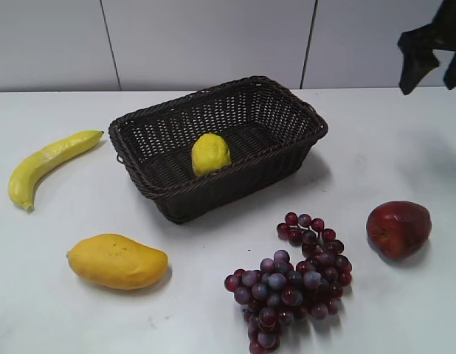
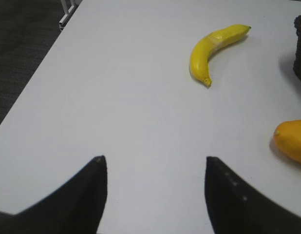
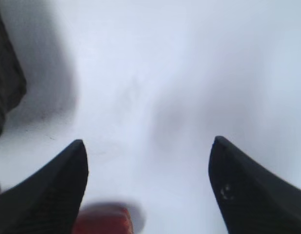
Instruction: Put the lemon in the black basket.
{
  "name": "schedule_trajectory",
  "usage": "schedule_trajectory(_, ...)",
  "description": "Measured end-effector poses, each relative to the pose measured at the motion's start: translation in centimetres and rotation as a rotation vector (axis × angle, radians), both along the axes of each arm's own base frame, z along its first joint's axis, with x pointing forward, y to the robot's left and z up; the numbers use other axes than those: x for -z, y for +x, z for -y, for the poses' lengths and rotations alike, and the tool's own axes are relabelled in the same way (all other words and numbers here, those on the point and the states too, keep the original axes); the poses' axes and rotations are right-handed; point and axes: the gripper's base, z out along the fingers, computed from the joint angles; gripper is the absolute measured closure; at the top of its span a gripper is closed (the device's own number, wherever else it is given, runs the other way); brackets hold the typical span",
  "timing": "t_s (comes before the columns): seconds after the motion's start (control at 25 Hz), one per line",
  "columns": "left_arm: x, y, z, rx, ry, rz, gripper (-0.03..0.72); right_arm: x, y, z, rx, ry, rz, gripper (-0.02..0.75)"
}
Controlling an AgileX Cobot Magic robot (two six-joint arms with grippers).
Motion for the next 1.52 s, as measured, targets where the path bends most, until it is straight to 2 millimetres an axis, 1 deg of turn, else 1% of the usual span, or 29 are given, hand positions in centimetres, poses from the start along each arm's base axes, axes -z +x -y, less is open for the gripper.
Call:
schedule_trajectory(0.08, 0.0, 0.0, 0.0, 0.0, 0.0, 0.0, 0.218, -0.7, -1.8, 0.8, 0.021, 0.0, -0.012, 0.16)
schedule_trajectory(0.12, 0.0, 0.0, 0.0, 0.0, 0.0, 0.0, 0.218, -1.1, -3.0, 0.9, 0.023, 0.0, -0.022, 0.162)
schedule_trajectory(0.2, 0.0, 0.0, 0.0, 0.0, -0.001, 0.0, 0.218, -2.0, -5.8, 0.9, 0.024, 0.007, -0.032, 0.162)
schedule_trajectory(0.24, 0.0, 0.0, 0.0, 0.0, -0.001, 0.0, 0.218, -2.0, -7.3, 0.9, 0.025, 0.014, -0.051, 0.163)
schedule_trajectory(0.28, 0.0, 0.0, 0.0, 0.0, -0.001, 0.0, 0.218, -2.5, -9.2, 0.8, 0.026, 0.022, -0.052, 0.164)
schedule_trajectory(0.4, 0.0, 0.0, 0.0, 0.0, -0.001, 0.0, 0.218, -2.4, -14.1, 0.8, 0.028, 0.028, -0.076, 0.164)
schedule_trajectory(0.48, 0.0, 0.0, 0.0, 0.0, -0.001, 0.0, 0.218, -2.6, -17.2, 0.9, 0.032, 0.028, -0.041, 0.164)
schedule_trajectory(0.56, 0.0, 0.0, 0.0, 0.0, -0.001, 0.0, 0.218, -2.1, -20.2, 0.9, 0.037, 0.028, -0.007, 0.164)
schedule_trajectory(0.64, 0.0, 0.0, 0.0, 0.0, -0.001, 0.0, 0.218, -1.7, -22.4, 1.0, 0.04, 0.028, 0.023, 0.164)
schedule_trajectory(0.76, 0.0, 0.0, 0.0, 0.0, -0.001, 0.0, 0.218, -0.6, -25.8, 1.0, 0.044, 0.028, 0.064, 0.164)
schedule_trajectory(0.96, 0.0, 0.0, 0.0, 0.0, -0.001, 0.0, 0.218, 0.7, -30.2, 1.1, 0.046, 0.03, 0.128, 0.164)
schedule_trajectory(1.16, 0.0, 0.0, 0.0, 0.0, -0.001, 0.0, 0.218, 1.9, -33.5, 1.1, 0.044, 0.032, 0.186, 0.164)
schedule_trajectory(1.52, 0.0, 0.0, 0.0, 0.0, -0.001, 0.0, 0.218, 0.4, -36.7, 1.1, 0.041, 0.039, 0.394, 0.164)
